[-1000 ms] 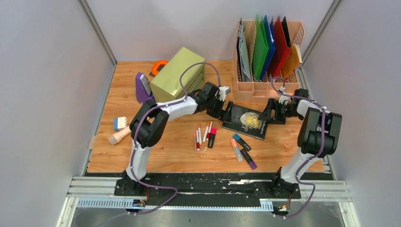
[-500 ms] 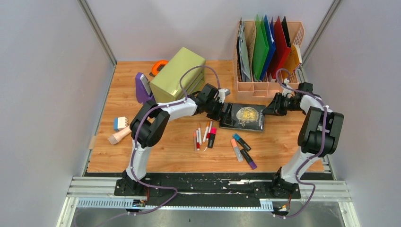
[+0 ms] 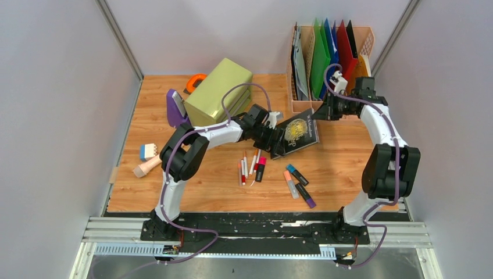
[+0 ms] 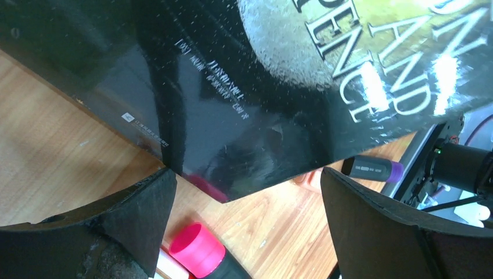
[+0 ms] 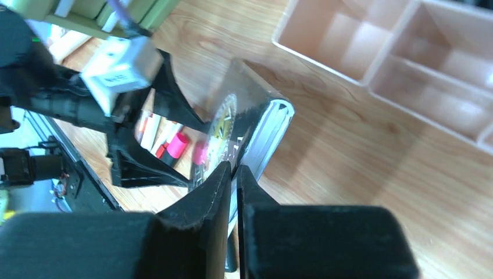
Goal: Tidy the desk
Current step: Pick up the book from the center of the board.
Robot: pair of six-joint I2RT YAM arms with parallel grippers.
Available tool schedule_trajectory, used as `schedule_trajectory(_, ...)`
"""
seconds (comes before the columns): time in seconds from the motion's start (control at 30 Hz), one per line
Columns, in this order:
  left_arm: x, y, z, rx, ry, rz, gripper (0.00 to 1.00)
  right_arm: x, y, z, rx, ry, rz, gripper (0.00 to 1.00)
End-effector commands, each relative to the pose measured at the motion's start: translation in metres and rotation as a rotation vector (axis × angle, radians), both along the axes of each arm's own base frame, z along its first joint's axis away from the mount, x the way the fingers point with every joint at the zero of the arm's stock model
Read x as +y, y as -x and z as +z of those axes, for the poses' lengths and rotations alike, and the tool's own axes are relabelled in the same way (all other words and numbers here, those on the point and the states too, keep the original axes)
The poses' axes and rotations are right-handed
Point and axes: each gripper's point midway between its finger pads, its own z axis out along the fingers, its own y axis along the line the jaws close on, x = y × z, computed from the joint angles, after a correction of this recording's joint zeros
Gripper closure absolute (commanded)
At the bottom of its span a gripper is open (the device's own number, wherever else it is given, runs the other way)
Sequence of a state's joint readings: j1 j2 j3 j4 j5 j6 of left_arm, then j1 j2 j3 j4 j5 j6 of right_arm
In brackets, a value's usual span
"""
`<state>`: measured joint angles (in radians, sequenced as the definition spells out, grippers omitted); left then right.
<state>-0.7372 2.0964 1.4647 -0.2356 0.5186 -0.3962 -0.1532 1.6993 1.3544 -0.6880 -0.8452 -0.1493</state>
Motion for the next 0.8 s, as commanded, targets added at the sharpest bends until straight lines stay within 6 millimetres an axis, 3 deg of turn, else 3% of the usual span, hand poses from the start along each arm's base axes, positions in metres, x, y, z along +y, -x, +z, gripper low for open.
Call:
schedule_trajectory(0.0, -0.031, 0.009, 0.037, -0.076, 0.153, -0.111, 0.00, 0.052, 0.026, 0.034, -0.051, 0.038, 0.156, 0.94)
schedule_trajectory(0.13, -0.031, 0.008, 0.039, -0.093, 0.153, -0.120, 0.00, 0.071, 0.026, 0.038, -0.121, 0.177, 0.199, 1.00)
schedule_trajectory(0.27, -0.029, 0.007, 0.042, -0.108, 0.151, -0.117, 0.00, 0.085, 0.025, 0.039, -0.144, 0.249, 0.219, 1.00)
schedule_trajectory(0.47, -0.021, -0.002, 0.044, -0.135, 0.145, -0.070, 0.00, 0.102, 0.028, 0.040, -0.141, 0.264, 0.248, 1.00)
schedule_trajectory(0.77, 0.006, -0.031, 0.052, -0.184, 0.110, 0.077, 0.00, 0.119, 0.037, 0.040, -0.121, 0.226, 0.289, 1.00)
